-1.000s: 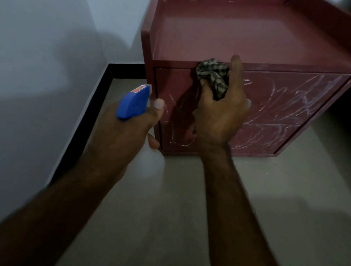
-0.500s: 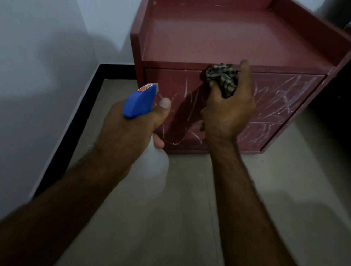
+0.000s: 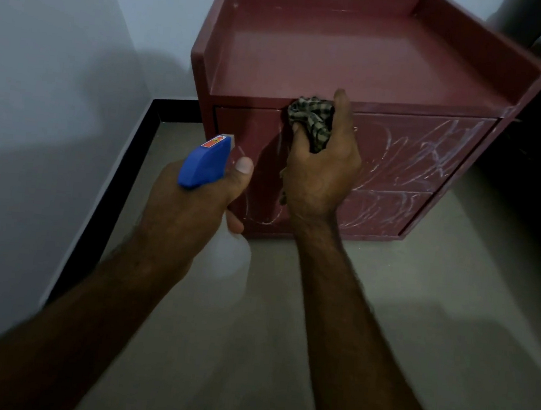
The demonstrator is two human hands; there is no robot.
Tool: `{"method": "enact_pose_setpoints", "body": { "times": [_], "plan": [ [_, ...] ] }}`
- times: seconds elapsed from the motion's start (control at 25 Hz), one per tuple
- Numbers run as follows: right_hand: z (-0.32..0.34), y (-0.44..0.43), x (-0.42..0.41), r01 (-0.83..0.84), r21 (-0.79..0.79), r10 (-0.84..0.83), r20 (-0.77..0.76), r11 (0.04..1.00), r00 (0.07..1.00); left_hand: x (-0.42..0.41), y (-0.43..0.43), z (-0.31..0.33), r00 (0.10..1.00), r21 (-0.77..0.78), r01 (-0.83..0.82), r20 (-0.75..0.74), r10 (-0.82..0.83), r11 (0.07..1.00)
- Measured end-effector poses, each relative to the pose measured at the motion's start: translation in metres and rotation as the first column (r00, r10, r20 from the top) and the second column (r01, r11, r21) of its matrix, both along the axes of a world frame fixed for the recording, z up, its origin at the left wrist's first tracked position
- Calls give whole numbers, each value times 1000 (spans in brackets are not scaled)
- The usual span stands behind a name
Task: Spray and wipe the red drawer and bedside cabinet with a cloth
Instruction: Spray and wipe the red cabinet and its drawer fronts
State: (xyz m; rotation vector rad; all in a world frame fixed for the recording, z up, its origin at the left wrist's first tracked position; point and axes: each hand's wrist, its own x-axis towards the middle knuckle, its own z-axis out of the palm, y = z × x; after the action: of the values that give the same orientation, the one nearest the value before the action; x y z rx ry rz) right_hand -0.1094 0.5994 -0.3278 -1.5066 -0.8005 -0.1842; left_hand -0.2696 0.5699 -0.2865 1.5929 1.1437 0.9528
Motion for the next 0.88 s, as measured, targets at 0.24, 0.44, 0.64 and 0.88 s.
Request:
{"method": "enact_pose_setpoints", "body": {
  "times": [0.24, 0.44, 0.64, 0.88],
  "plan": [
    [-6, -4, 16, -87, 0, 87, -44, 996, 995, 16, -3, -4, 998, 6, -66, 1, 66, 998],
    [-13, -10, 37, -141, 7, 141, -45, 990, 989, 60, -6, -12, 986, -98, -136, 80, 144, 986],
    [7, -19, 41, -199, -83, 200, 1, 977, 980, 87, -4, 9, 943, -250, -249, 159, 293, 936],
    [-21, -7, 64, -210, 57, 209, 18, 976, 978, 93, 19, -23, 981, -101, -145, 118, 157, 984]
  ]
}}
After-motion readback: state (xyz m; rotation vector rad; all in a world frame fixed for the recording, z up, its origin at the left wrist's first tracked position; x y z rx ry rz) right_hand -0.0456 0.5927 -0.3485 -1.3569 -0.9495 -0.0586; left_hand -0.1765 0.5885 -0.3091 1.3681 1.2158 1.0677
